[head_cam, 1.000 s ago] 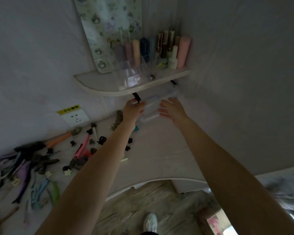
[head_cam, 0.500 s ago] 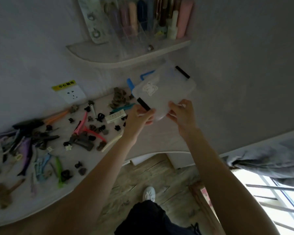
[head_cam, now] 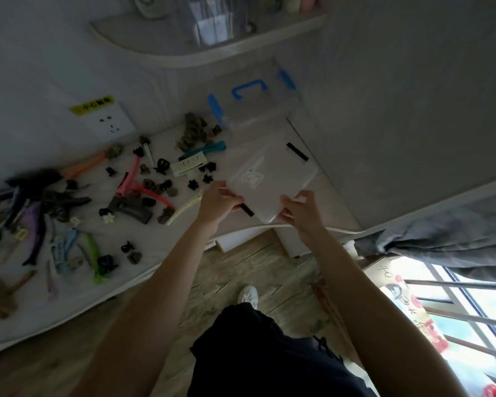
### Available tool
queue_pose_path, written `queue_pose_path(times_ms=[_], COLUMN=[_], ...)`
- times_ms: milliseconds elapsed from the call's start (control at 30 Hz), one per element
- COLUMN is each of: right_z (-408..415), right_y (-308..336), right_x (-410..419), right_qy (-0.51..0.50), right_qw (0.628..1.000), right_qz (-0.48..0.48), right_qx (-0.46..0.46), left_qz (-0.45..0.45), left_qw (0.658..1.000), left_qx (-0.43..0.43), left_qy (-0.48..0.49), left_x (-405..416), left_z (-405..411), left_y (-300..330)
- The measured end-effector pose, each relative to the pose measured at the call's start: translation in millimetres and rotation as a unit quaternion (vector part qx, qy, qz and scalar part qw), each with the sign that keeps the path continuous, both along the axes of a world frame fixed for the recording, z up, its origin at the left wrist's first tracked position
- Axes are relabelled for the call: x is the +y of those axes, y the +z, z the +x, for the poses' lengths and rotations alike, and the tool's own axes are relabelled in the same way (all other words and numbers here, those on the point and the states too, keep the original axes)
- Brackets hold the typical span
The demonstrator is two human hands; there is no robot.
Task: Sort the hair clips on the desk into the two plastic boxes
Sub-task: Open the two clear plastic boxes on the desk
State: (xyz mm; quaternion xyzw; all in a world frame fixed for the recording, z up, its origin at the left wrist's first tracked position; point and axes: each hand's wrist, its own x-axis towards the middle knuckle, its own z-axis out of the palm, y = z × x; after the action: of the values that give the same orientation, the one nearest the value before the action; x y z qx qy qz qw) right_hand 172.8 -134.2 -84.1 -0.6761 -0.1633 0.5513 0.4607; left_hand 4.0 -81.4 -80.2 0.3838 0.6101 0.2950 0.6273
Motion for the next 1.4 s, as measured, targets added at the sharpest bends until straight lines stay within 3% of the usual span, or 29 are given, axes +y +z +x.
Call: queue_pose_path(times_ms=[100, 167, 233, 300, 467, 733, 833, 900, 1000, 1033, 1067, 1100, 1200, 1233, 1400], right_z=[2.9, 12.0, 26.0, 33.8, 30.7, 34.8, 39.4, 35.3, 22.9, 20.6, 19.5, 17.1, 18.1, 21.8, 37.9], right_y=[2.5, 4.3, 9.1, 15.2, 12.4, 0.6, -4.7, -0.5, 5.0, 2.2, 0.3, -1.6, 9.8, 13.6, 17.7], right_x=[0.6, 2.9, 11.6, 27.0, 61.1, 70.3, 65.5, 53.7, 31.4, 24.9, 18.6, 15.2, 15.1, 16.2, 19.0], right_qy=[-0.004, 0.016, 0.042, 0.076, 0.195, 0.182, 0.217, 0.227, 0.355, 0.405, 0.438, 0.447, 0.382, 0.372, 0.49], right_qw=[1.0, 0.99, 0.945, 0.915, 0.899, 0.905, 0.853, 0.812, 0.644, 0.59, 0.559, 0.556, 0.632, 0.642, 0.551], right_qz=[-0.02, -0.031, 0.0, 0.039, -0.004, -0.026, -0.021, 0.088, 0.274, 0.299, 0.3, 0.297, 0.311, 0.308, 0.213], right_qx=[0.023, -0.136, -0.323, -0.395, -0.392, -0.383, -0.473, -0.531, -0.619, -0.632, -0.637, -0.635, -0.598, -0.595, -0.641], left_qz=[0.015, 0.019, 0.016, 0.019, 0.056, 0.073, 0.074, 0.074, 0.065, 0.064, 0.071, 0.082, 0.122, 0.128, 0.07], left_qw=[0.998, 0.997, 0.998, 0.999, 0.997, 0.993, 0.993, 0.994, 0.996, 0.996, 0.996, 0.995, 0.987, 0.986, 0.996], left_qx=[0.043, 0.047, 0.033, 0.028, 0.048, 0.086, 0.09, 0.081, 0.057, 0.054, 0.055, 0.059, 0.087, 0.101, 0.038], left_qy=[-0.051, -0.059, -0.053, -0.04, 0.021, 0.023, 0.01, 0.022, 0.036, 0.024, 0.001, -0.021, -0.052, -0.048, -0.03], left_x=[9.3, 15.4, 21.1, 25.9, 23.4, 18.4, 16.8, 16.2, 18.6, 19.4, 20.5, 20.2, 17.8, 17.8, 26.8], left_z=[-8.3, -17.9, -28.5, -37.3, -40.7, -39.3, -38.8, -36.9, -31.7, -30.0, -27.0, -25.9, -21.0, -20.2, -15.2], left_y=[-3.4, -7.7, -8.9, -10.9, -14.8, -18.9, -19.8, -18.8, -18.5, -18.5, -17.9, -16.9, -14.5, -15.2, -17.3])
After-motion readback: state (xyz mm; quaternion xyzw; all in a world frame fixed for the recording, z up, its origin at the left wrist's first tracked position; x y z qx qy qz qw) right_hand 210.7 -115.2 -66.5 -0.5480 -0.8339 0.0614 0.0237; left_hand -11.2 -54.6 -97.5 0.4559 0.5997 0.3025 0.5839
